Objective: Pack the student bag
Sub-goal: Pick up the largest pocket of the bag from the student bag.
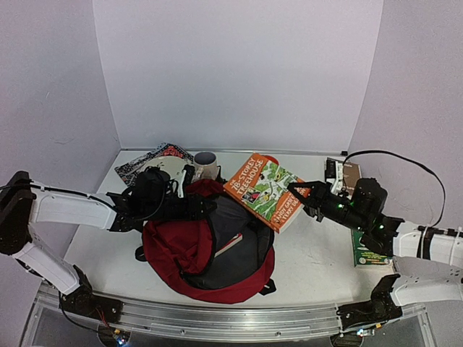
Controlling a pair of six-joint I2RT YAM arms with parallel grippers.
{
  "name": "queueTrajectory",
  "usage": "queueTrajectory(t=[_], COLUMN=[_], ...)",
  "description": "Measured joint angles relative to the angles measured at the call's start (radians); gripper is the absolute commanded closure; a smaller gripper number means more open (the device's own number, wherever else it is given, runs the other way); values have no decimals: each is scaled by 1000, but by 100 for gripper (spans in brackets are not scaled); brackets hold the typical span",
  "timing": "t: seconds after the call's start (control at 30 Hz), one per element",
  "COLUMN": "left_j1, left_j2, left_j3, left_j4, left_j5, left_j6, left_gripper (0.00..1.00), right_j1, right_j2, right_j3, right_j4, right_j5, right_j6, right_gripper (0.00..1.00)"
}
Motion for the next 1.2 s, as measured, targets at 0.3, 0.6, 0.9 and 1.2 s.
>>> queueTrajectory(t=[0.3, 0.6, 0.9, 1.2], left_j1=[-1, -1, -1, -1], left_j2=[31, 28, 30, 51], left_j3=[146, 274, 371, 406], left_j4=[-121, -229, -259, -259], left_j5=[-1, -85, -125, -108], left_j6=[71, 113, 83, 34], left_gripper=[100, 100, 100, 100], right_j1=[0, 0, 0, 5], right_j2=[-59, -65, -25, 67], right_j3=[-9, -13, -18, -50], right_j4=[-131, -173, -173, -126], right_j5=[-26, -113, -204, -229], right_j6=[8, 22, 33, 72], right_gripper=[100, 100, 100, 100])
